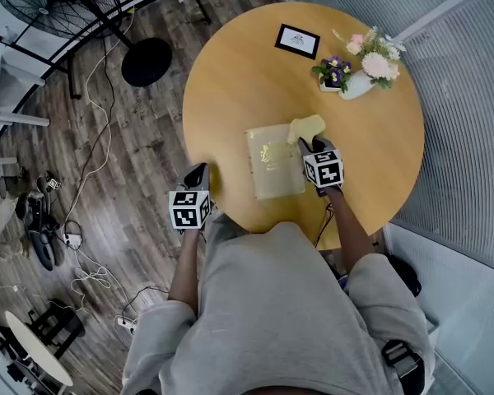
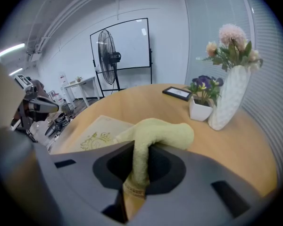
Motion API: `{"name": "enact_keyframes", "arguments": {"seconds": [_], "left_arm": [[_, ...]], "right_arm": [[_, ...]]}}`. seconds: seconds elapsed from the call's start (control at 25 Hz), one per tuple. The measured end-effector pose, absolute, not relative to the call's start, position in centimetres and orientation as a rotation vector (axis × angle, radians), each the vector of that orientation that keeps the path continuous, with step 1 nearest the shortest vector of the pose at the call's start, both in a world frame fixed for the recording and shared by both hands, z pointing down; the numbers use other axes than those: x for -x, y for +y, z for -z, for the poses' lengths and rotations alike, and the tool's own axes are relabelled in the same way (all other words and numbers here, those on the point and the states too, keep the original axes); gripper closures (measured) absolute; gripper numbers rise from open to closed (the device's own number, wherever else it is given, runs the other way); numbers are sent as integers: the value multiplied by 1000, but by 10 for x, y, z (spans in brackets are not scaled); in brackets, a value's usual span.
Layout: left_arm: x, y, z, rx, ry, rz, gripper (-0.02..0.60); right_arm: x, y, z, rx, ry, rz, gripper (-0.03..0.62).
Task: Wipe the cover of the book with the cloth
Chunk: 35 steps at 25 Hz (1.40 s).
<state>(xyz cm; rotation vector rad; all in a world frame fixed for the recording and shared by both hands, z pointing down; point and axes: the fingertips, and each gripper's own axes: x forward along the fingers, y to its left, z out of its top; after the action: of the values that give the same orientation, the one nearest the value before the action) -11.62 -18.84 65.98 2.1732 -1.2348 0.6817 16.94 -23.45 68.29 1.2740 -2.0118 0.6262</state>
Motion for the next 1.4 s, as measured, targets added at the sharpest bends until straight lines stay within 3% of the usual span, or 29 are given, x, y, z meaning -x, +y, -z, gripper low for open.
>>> {"name": "enact_keyframes", "arguments": {"seconds": [0.56, 1.4], "left_arm": [[111, -179, -652, -2207, -1235, -662, 575], [134, -161, -642, -2176, -1319, -624, 575]], "right_arm": [[-164, -223, -628, -1342, -2090, -488, 534], [-44, -200, -625, -1087, -2280, -469, 534]]}}
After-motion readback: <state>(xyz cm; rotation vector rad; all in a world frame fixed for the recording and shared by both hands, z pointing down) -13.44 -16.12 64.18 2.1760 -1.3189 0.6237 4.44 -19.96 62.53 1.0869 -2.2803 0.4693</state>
